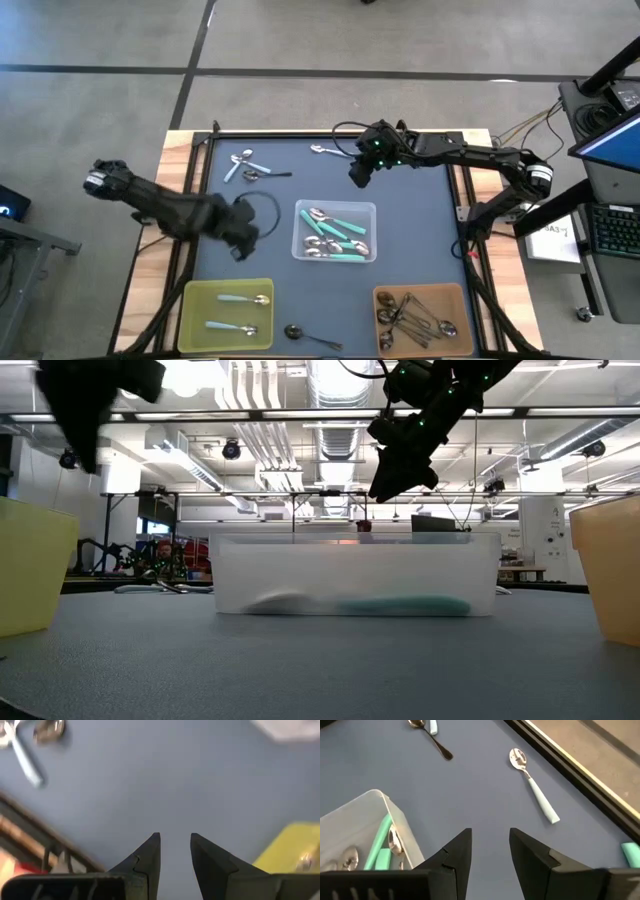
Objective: Sort silverware by color (type)
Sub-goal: Put the light blue spoon into the yellow bin
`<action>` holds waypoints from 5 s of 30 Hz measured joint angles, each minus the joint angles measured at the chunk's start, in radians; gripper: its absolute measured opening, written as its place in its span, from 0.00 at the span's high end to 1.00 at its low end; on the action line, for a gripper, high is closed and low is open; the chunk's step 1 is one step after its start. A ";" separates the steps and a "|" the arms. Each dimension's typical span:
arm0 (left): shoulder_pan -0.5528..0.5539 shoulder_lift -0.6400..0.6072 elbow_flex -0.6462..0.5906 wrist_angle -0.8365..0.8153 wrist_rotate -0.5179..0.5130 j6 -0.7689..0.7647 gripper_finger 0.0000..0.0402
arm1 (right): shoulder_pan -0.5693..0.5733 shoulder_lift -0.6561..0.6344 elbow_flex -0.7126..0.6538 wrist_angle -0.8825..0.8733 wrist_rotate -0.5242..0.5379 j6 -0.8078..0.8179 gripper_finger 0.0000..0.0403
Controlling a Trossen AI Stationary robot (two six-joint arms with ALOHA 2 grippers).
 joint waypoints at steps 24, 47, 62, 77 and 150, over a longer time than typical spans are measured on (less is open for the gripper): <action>1.071 0.272 -0.036 0.362 0.099 0.809 0.78 | -0.024 0.000 0.000 0.007 0.003 -0.215 0.69; 1.232 0.401 -0.143 0.362 0.035 0.788 0.78 | -0.096 0.000 0.000 0.007 0.002 -0.167 0.69; 1.235 0.483 -0.106 0.311 0.041 0.746 0.78 | -0.098 0.000 0.000 0.007 0.002 -0.145 0.69; 1.225 0.572 -0.052 0.186 0.001 0.763 0.98 | -0.098 0.000 0.000 0.007 0.002 -0.158 0.69; 1.205 0.493 -0.080 0.449 0.157 0.379 0.73 | -0.105 0.000 0.000 0.014 0.002 -0.227 0.69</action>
